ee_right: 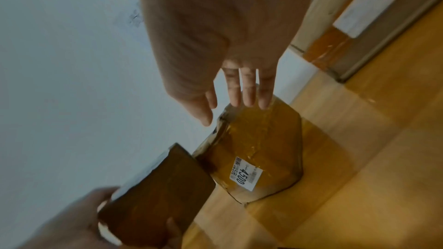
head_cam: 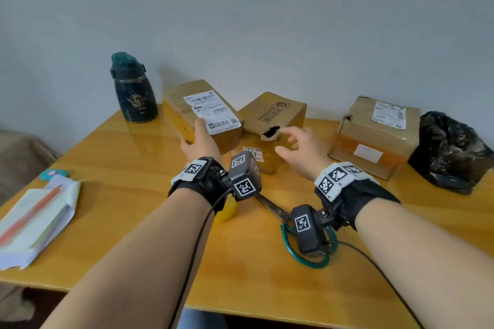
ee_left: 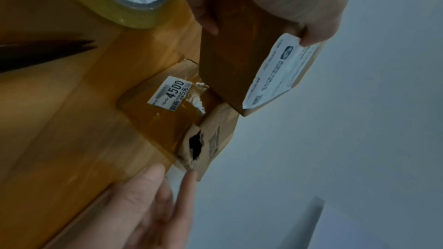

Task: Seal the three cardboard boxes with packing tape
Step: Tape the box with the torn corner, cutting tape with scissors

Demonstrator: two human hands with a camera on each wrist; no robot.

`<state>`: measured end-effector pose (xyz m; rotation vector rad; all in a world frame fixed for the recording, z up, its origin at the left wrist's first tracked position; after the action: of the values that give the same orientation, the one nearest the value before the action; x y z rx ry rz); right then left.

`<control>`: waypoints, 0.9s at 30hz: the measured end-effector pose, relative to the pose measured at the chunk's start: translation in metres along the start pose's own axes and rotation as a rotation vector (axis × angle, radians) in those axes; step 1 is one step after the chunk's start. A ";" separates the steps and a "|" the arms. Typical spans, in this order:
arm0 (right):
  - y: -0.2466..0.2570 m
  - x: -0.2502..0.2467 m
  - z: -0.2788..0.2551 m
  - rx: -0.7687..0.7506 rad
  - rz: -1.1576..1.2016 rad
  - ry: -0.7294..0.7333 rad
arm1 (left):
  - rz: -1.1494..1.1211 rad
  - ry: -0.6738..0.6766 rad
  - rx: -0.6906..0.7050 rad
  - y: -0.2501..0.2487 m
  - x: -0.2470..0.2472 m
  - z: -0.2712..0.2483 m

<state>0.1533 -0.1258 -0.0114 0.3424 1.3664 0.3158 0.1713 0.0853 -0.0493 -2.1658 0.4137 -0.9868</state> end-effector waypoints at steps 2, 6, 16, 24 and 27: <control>0.009 0.006 0.012 -0.054 -0.161 0.002 | 0.062 -0.030 0.018 -0.001 0.000 0.010; 0.016 0.019 0.029 -0.086 -0.347 0.035 | 0.198 -0.136 -0.014 0.001 -0.002 0.029; -0.021 -0.015 0.010 -0.137 -0.548 -0.258 | 0.540 0.004 -0.012 0.030 0.019 0.052; -0.059 -0.040 -0.028 -0.075 -0.563 -0.297 | 0.750 0.168 0.509 0.034 0.060 -0.041; -0.064 -0.045 -0.044 -0.088 -0.555 -0.305 | 0.894 0.584 0.639 0.059 0.083 -0.081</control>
<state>0.1033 -0.2001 -0.0056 -0.0687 1.0896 -0.1342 0.1655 -0.0387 -0.0106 -0.9145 1.0516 -0.9942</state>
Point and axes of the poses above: each hand's wrist, its own z-axis towards the middle knuckle, its own x-axis out of the palm, y = z × x, the point moved 6 cm from there along z, towards the middle knuckle, and after that the axes turned 15 degrees about -z, right-handed, at the moved point
